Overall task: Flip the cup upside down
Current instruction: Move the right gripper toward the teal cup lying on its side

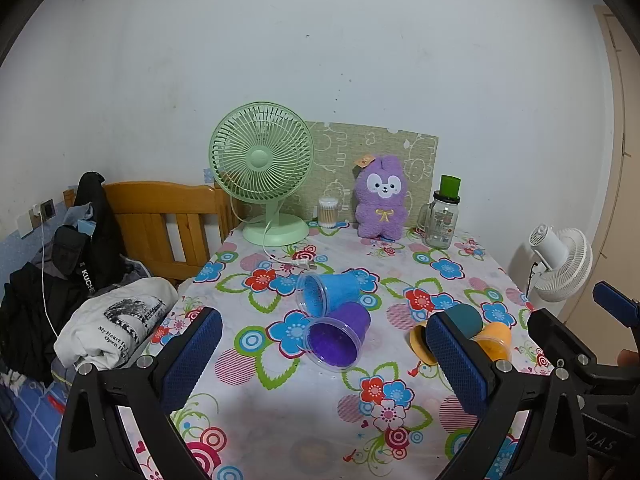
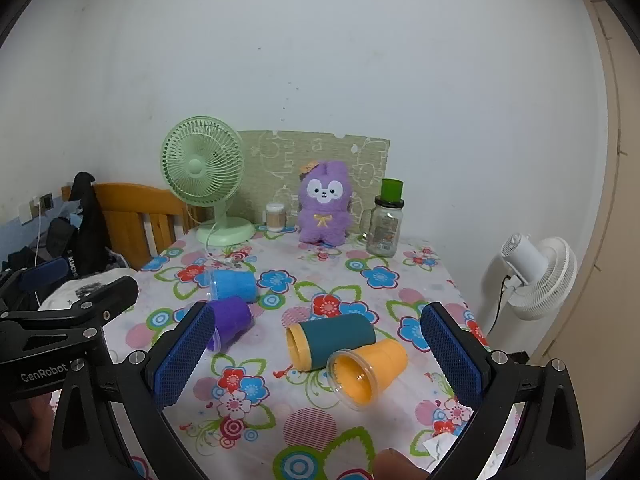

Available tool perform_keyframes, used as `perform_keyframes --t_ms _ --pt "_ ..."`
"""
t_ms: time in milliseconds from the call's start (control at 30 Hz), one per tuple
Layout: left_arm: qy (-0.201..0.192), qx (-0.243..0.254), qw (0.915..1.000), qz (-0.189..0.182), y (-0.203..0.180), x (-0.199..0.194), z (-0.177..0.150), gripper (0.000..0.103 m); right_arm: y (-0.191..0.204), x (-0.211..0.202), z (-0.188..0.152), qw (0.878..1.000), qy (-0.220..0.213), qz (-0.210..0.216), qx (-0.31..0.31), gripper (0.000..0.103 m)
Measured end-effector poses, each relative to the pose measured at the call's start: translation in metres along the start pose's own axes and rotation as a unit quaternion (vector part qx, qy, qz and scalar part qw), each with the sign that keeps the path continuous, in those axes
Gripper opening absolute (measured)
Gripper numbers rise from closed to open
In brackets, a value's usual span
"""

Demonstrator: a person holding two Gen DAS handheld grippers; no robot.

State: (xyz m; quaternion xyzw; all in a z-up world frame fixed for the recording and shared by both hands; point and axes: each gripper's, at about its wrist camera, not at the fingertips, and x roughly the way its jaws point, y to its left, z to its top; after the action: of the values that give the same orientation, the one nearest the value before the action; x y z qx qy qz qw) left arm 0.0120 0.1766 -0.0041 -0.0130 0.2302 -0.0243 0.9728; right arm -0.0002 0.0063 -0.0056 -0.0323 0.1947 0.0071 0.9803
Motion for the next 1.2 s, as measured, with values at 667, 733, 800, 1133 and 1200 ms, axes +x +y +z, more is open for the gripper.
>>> perform_keyframes --t_ms 667,733,800,1133,1200 --pt "0.009 -0.005 0.9999 -0.003 0.001 0.005 -0.004 0.103 -0.007 0.0 -0.001 1.0 0.007 0.002 0.007 0.103" --pt "0.009 -0.006 0.9999 -0.003 0.001 0.005 -0.004 0.103 -0.007 0.001 -0.002 1.0 0.009 0.002 0.006 0.103" --pt "0.012 -0.006 0.9999 -0.003 0.001 0.006 -0.006 0.103 -0.006 0.002 -0.003 1.0 0.013 0.002 0.006 0.103" --pt "0.018 -0.005 0.9998 -0.004 0.001 0.011 -0.009 0.103 -0.003 0.008 -0.002 1.0 0.022 0.003 0.003 0.103" --pt "0.02 -0.005 0.9998 -0.005 0.002 0.012 -0.01 0.103 -0.004 0.01 -0.002 1.0 0.025 0.002 0.004 0.103"
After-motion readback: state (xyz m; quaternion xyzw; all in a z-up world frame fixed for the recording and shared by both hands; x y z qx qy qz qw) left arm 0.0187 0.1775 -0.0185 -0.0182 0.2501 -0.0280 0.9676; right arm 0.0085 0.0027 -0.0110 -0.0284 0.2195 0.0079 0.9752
